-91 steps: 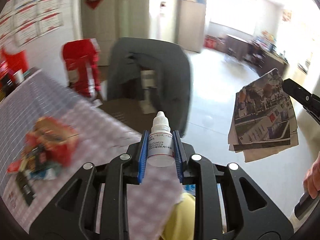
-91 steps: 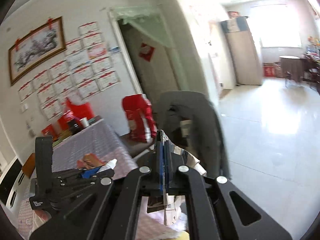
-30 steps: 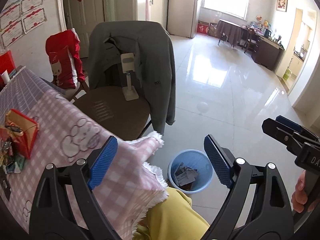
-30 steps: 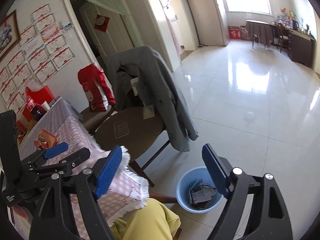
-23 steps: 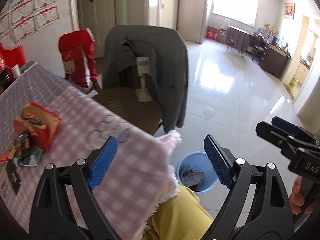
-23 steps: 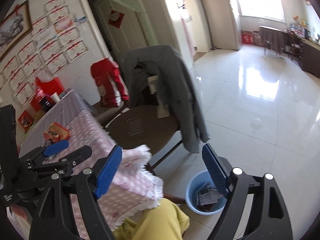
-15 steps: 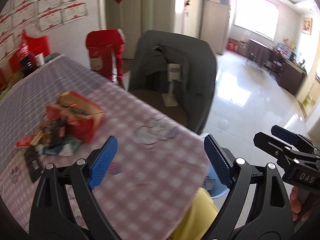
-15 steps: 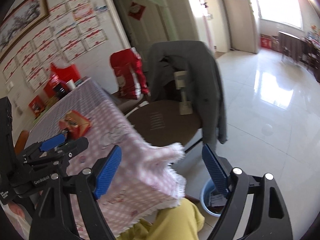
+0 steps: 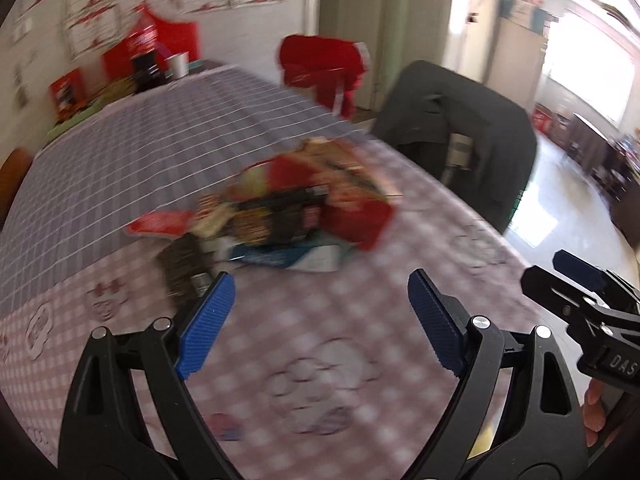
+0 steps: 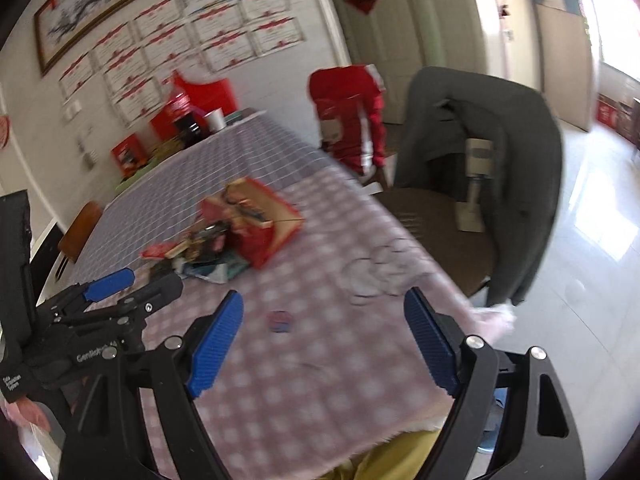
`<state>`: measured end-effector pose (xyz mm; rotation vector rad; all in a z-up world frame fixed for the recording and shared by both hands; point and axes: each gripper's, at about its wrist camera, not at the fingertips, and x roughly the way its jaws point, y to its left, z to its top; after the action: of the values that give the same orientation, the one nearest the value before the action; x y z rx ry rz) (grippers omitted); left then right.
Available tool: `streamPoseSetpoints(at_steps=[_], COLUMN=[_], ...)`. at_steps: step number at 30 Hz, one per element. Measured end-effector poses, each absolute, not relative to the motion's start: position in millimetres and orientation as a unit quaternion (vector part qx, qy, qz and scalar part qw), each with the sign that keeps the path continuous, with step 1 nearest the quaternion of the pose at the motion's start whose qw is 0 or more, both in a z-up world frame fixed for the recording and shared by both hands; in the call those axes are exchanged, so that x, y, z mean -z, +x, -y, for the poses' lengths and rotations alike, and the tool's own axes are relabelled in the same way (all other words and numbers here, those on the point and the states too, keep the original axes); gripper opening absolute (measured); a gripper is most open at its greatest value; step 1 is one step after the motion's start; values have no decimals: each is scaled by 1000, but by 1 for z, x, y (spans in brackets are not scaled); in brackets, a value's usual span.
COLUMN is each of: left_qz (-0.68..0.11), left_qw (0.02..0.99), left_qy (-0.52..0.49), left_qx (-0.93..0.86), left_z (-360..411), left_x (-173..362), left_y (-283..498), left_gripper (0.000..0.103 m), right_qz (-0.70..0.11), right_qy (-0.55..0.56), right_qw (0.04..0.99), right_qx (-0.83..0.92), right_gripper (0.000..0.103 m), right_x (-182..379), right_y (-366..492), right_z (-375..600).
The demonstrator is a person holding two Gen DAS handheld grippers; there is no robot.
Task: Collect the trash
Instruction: 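Move both open tools back to the trash pile on the table, then grasp the black snack wrapper with the left tool while the right tool grasps the blue-and-white strip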
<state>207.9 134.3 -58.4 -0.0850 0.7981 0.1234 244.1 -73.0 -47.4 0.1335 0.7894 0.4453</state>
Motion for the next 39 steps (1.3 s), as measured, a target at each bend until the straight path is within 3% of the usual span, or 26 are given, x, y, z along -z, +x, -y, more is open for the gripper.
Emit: streamPoseSetpoints(at_steps=[11, 21, 23, 24, 25, 29, 37, 39], left_qz=[-428, -450, -456, -460, -453, -447, -433, -425], left_qw=[889, 877, 874, 872, 876, 878, 882, 886], left_qy=[-110, -109, -100, -94, -82, -112, -131, -133], left_qx=[-120, -127, -135, -138, -146, -131, -131, -130], left_z=[-228, -240, -240, -240, -239, -250, -262, -262], left_x=[87, 121, 126, 128, 128, 124, 114, 109], left_y=[221, 246, 252, 254, 254, 248, 223, 219], left_gripper=[87, 86, 70, 67, 49, 32, 29, 29], right_qz=[-406, -419, -425, -427, -430, -434, -424, -407], right_qy=[23, -10, -19, -21, -23, -45, -88, -125], right_qw=[874, 862, 856, 853, 850, 838, 814, 817], right_qx=[-266, -287, -294, -298, -303, -328, -387, -390], right_gripper=[81, 81, 81, 81, 81, 81, 81, 73], right_x=[56, 66, 70, 72, 74, 82, 97, 98], right_y=[260, 278, 282, 284, 286, 294, 309, 305], right_z=[-11, -50, -54, -56, -58, -72, -123, -136])
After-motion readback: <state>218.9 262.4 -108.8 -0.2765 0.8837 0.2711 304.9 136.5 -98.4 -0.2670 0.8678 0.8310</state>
